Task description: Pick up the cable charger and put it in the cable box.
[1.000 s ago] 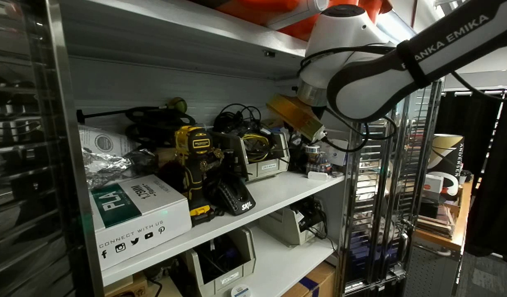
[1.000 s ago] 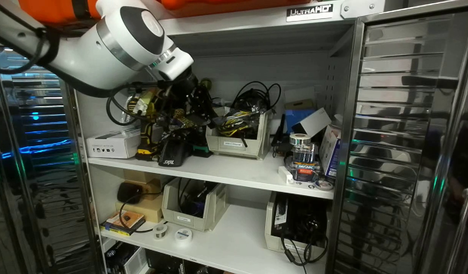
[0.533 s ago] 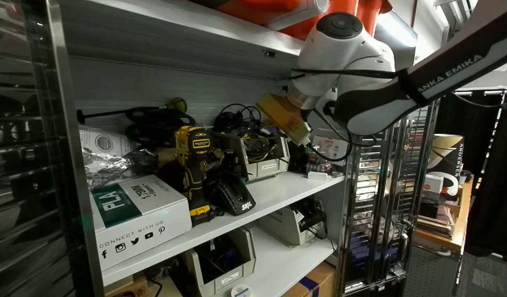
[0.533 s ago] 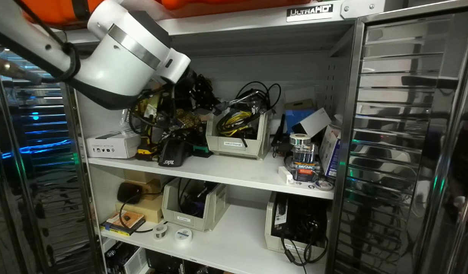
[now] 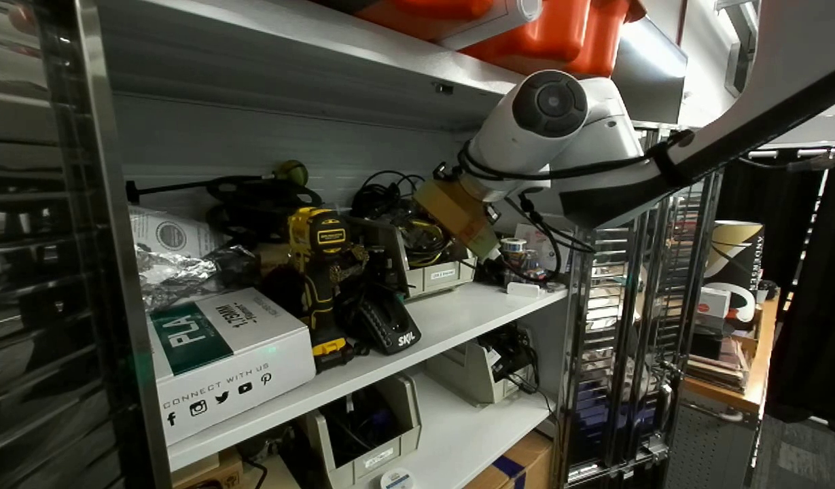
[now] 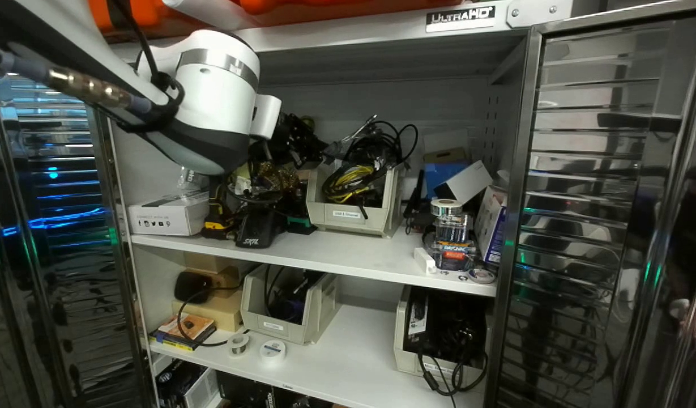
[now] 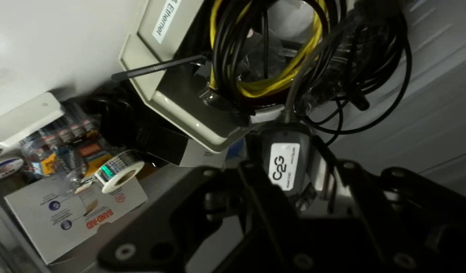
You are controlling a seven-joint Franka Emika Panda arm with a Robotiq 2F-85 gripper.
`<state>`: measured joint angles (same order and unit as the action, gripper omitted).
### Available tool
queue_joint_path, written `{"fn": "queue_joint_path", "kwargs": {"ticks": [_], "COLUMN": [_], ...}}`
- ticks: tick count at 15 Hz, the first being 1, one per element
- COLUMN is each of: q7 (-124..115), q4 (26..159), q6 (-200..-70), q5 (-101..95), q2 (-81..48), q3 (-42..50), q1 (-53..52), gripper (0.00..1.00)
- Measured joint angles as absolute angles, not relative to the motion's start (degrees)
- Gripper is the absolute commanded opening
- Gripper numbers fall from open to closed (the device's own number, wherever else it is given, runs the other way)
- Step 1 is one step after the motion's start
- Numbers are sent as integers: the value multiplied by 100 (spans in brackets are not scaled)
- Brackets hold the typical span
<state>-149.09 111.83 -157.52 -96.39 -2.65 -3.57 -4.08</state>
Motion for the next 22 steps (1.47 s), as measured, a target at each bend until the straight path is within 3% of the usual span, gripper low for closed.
{"fn": "queue_joint_path", "kwargs": {"ticks": [6, 15, 17, 19, 22], "q7": [-15509, -15392, -15282, -15055, -14636], "q4": [10639, 9191, 8931, 8750, 8636], "q6": [-15379, -15135, -15112, -15077, -15011], "q5": [-10087, -8797, -8578, -8468, -8354], "q2": [-846, -2078, -2213, -2307, -2358], "q3": [-357, -448, -533, -610, -684], "q1": [-411, -385, -411, -440, -453], "gripper": [9, 9, 59, 66, 89]}}
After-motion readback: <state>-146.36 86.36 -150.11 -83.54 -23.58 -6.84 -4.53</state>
